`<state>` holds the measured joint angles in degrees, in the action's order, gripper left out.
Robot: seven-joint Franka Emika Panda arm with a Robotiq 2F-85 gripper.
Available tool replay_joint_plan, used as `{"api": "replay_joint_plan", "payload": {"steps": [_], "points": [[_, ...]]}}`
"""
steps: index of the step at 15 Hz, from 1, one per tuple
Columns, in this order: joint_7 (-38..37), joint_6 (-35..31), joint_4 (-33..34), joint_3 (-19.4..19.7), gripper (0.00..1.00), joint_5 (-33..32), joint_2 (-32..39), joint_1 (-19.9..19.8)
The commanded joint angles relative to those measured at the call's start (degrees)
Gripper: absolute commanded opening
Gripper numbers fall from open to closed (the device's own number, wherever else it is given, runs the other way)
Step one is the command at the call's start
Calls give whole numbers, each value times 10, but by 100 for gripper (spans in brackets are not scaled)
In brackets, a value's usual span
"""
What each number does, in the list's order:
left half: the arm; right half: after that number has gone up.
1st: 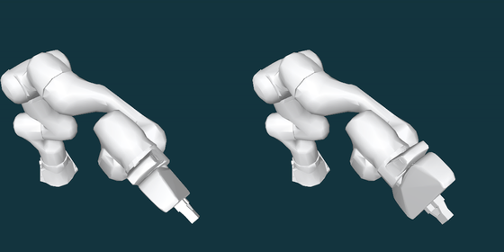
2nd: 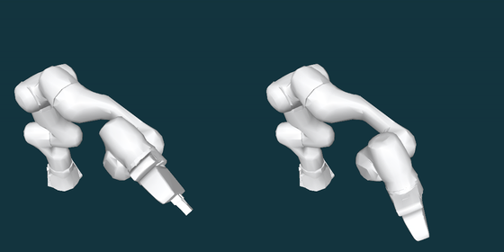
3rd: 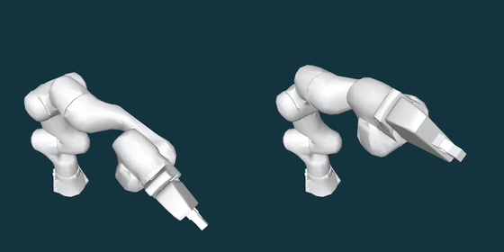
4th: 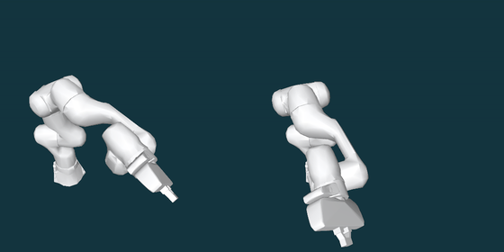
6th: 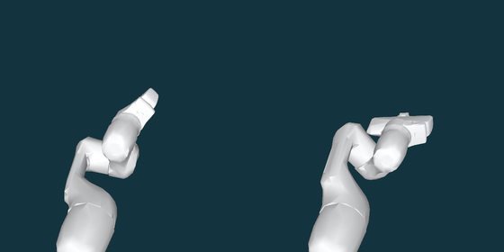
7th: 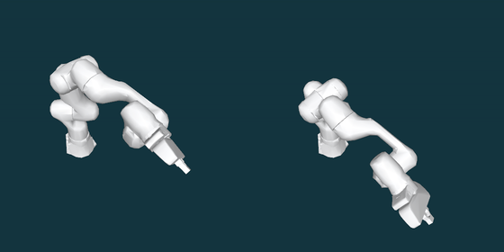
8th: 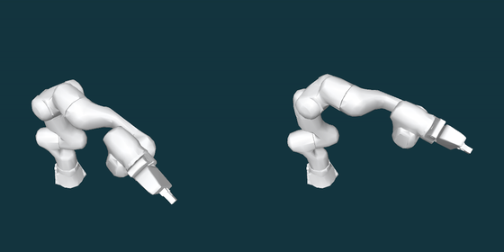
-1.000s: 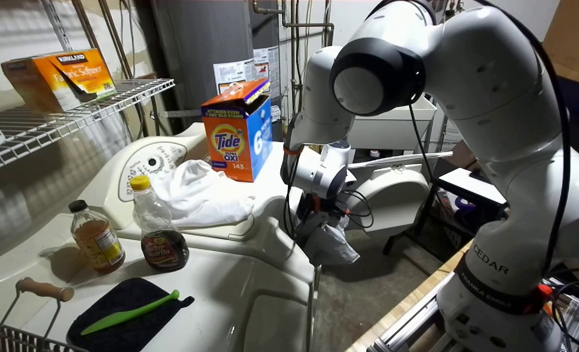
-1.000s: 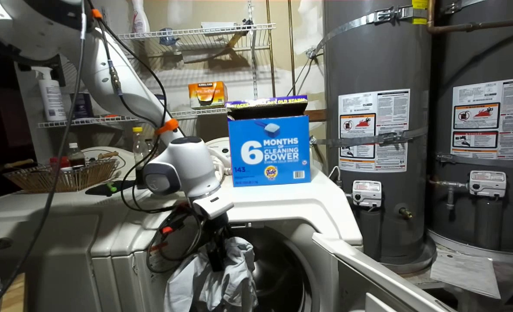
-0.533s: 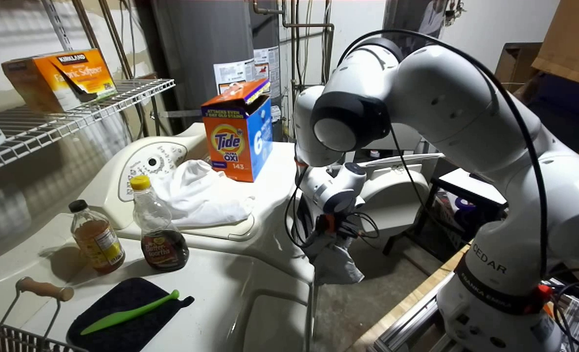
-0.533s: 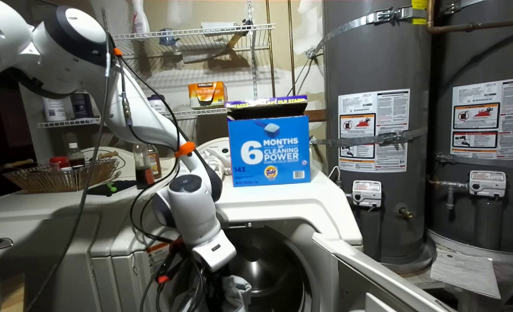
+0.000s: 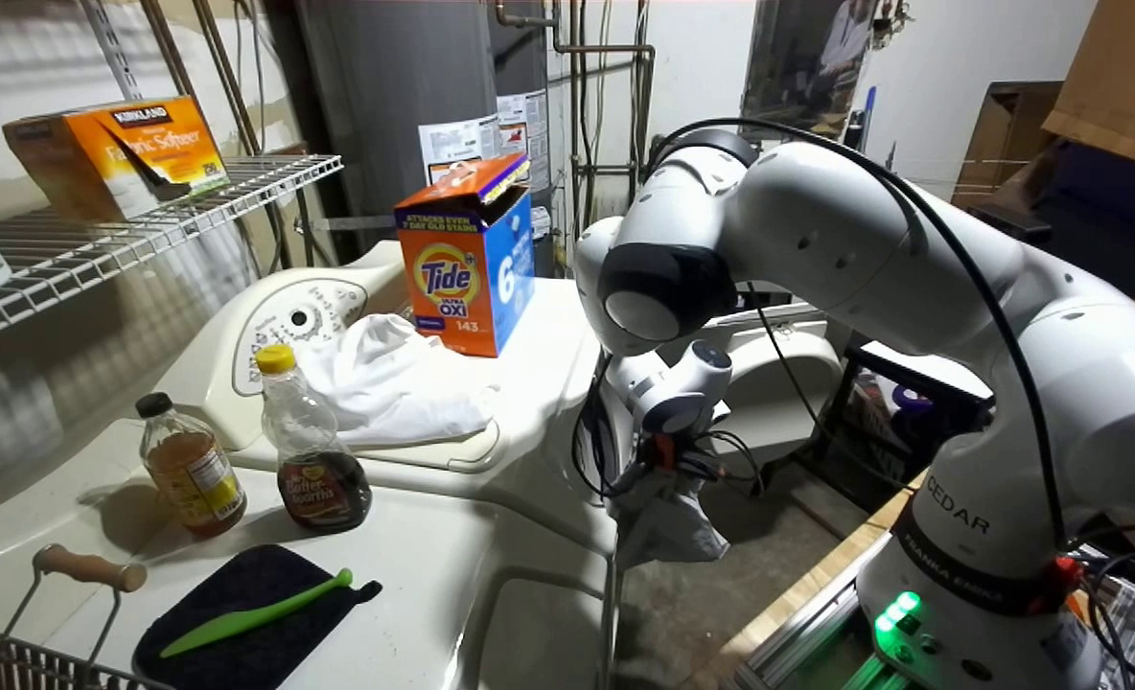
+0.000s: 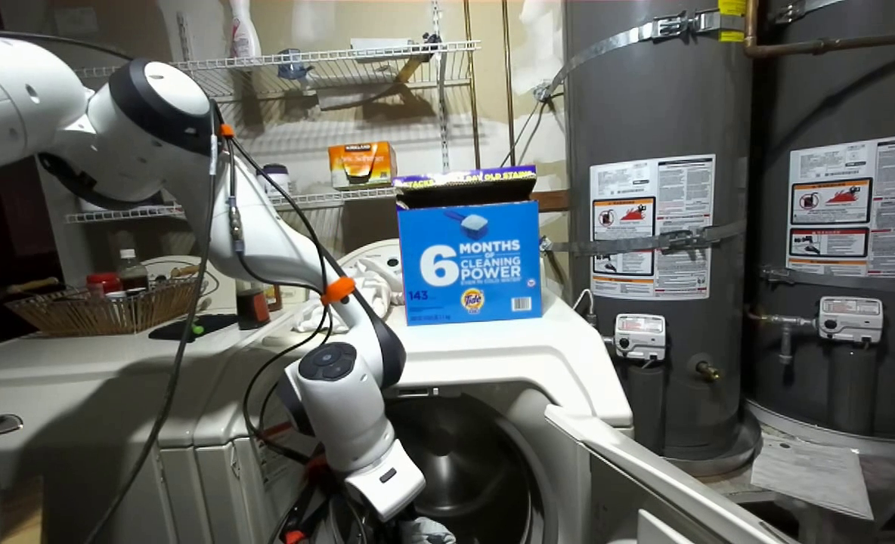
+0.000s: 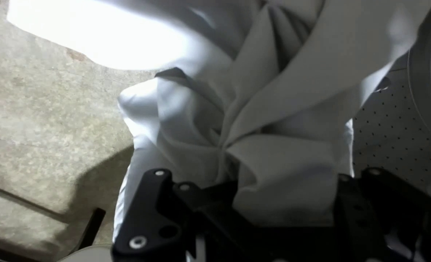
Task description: Put one white cloth in the washing machine
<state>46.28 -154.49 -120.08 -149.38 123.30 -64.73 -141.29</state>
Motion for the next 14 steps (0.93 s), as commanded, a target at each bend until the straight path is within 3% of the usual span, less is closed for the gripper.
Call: {"api": "replay_joint_plan", "payload": {"steps": [1, 5, 7, 11, 12, 14], "points": [[-59, 87, -7, 80, 0, 7, -56, 99], [20, 276, 33, 130, 0, 85, -129, 111], [20, 370, 49, 147, 0, 128, -178, 116], [63, 478, 92, 156, 0, 250, -265, 102], [131, 446, 104, 112, 0, 228, -204, 30], [174, 444, 147, 89, 0, 210, -191, -34]]}}
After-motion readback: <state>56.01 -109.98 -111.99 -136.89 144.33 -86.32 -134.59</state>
